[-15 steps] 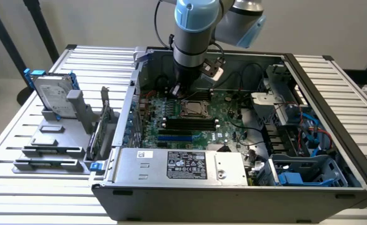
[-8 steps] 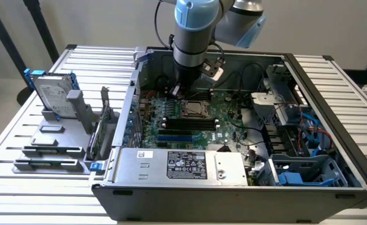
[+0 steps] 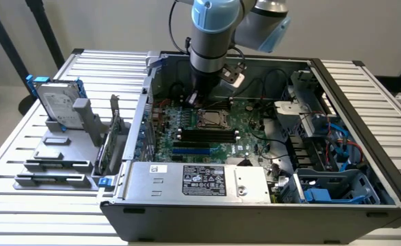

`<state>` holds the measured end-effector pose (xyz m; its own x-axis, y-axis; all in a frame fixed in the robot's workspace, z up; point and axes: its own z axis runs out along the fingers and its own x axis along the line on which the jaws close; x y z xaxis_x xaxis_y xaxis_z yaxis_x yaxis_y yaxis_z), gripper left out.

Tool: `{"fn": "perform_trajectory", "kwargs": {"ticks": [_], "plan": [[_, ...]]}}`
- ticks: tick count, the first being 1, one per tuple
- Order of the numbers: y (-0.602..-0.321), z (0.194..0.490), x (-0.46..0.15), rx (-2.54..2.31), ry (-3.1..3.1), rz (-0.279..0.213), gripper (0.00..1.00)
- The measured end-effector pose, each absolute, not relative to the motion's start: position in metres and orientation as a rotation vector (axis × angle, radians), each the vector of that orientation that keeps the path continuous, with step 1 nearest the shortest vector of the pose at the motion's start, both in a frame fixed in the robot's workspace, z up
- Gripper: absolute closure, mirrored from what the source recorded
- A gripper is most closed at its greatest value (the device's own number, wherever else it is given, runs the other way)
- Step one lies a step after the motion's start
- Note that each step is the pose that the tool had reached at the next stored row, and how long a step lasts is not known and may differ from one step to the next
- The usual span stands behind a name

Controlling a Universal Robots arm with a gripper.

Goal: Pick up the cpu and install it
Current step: 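Install the first cpu locking lever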

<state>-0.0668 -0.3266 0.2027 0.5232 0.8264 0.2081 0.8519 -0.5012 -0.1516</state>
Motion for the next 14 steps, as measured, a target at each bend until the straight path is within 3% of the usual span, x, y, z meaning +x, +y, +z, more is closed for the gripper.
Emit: {"fn": "perform_trajectory", "kwargs": {"ticks": [14], "plan": [[-0.3247,0.2019,-0.0601,-2.537,-1.427,-0.15,0.89]]}}
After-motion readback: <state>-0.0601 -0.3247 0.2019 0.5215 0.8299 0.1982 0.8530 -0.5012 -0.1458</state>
